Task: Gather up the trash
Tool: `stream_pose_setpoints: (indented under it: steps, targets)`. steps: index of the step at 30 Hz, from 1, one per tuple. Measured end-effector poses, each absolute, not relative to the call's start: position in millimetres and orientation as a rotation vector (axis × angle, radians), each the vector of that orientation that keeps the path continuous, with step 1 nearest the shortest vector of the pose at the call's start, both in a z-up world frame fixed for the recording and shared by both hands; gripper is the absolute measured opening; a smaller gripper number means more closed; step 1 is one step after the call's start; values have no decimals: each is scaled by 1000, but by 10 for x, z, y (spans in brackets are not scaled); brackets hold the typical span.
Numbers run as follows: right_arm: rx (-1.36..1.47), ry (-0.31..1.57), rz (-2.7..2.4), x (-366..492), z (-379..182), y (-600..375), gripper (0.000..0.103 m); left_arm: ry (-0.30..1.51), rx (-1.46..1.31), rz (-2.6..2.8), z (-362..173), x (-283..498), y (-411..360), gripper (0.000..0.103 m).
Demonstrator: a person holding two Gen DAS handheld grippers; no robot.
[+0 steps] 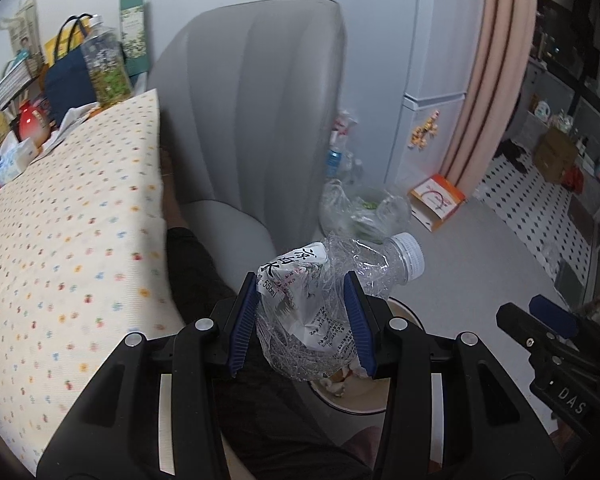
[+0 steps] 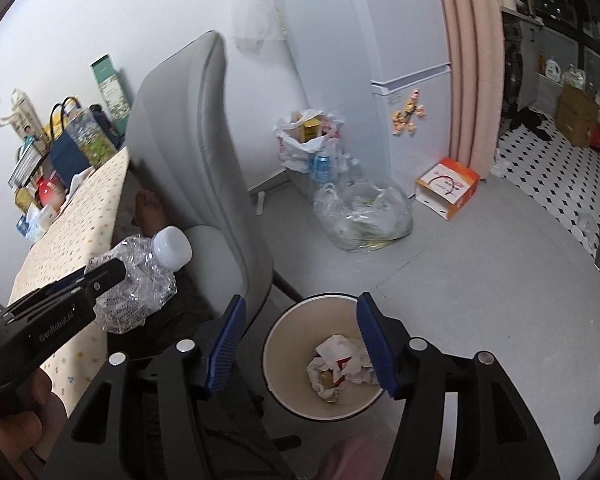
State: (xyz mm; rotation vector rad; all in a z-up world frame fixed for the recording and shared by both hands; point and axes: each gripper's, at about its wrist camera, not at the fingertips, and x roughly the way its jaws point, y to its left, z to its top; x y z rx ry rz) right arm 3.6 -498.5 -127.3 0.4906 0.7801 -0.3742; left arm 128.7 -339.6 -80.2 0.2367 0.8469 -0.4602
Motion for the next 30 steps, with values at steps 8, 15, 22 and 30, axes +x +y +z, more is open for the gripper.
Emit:
stream_pose_setpoints:
  steps: [8,15,22,30]
  targets:
    - [540,768,-452,-173,-1377,-5346,66,883,276,-581,-912,1154,-3789,48]
    - [549,760,-464,-223,-1394,-5430,67,863,262,-560,-877,1150,-3770,87]
    - [516,750,-442,-164,-1290,-5265,84,826,232,-504,-724,1169,-3527,97]
    - [463,732,-423,-81,-1053,-5033,92,800,182,-455,-533,1202,-3186,97]
